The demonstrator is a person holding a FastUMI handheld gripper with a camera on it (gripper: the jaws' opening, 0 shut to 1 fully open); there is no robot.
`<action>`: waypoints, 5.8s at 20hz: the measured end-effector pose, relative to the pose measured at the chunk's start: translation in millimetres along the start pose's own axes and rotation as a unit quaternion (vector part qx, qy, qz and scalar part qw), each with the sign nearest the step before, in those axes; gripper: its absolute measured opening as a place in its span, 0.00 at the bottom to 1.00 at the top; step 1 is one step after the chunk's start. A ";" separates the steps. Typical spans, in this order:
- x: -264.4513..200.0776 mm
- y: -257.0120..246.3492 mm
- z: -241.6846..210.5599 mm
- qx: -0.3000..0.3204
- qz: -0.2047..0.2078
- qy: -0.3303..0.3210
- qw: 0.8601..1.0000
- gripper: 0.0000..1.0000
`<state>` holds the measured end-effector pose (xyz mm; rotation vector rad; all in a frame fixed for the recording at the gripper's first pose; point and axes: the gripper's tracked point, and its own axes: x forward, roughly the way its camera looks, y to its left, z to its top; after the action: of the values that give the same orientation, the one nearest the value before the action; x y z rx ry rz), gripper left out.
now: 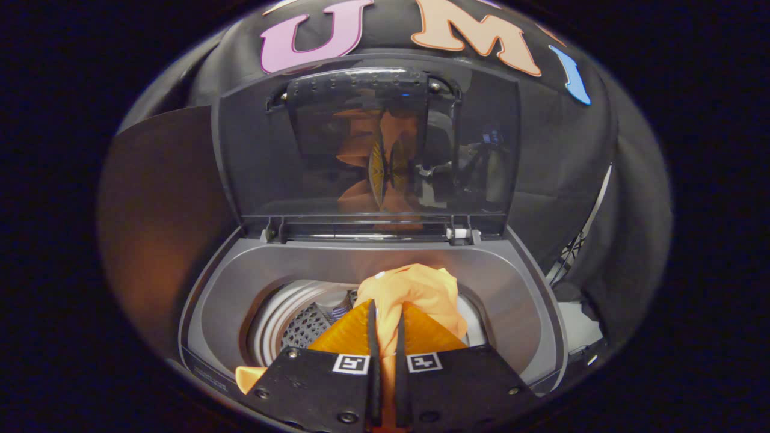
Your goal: Put the clothes into the washing machine and then close the washing machine lid.
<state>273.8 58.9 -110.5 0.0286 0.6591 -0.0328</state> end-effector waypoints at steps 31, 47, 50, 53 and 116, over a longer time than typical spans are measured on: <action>-15.3 -4.4 18.5 -0.023 -0.019 -0.054 0.998 0.98; -151.0 -21.3 232.0 -0.050 -0.110 -0.209 0.971 0.97; -170.7 -5.7 287.6 -0.026 -0.089 -0.253 0.963 0.97; -177.4 13.6 331.2 -0.019 -0.061 -0.283 0.957 0.97; -39.3 62.9 235.6 0.017 -0.064 -0.240 0.969 0.98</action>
<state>389.3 113.9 100.7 0.0101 0.1751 -0.1704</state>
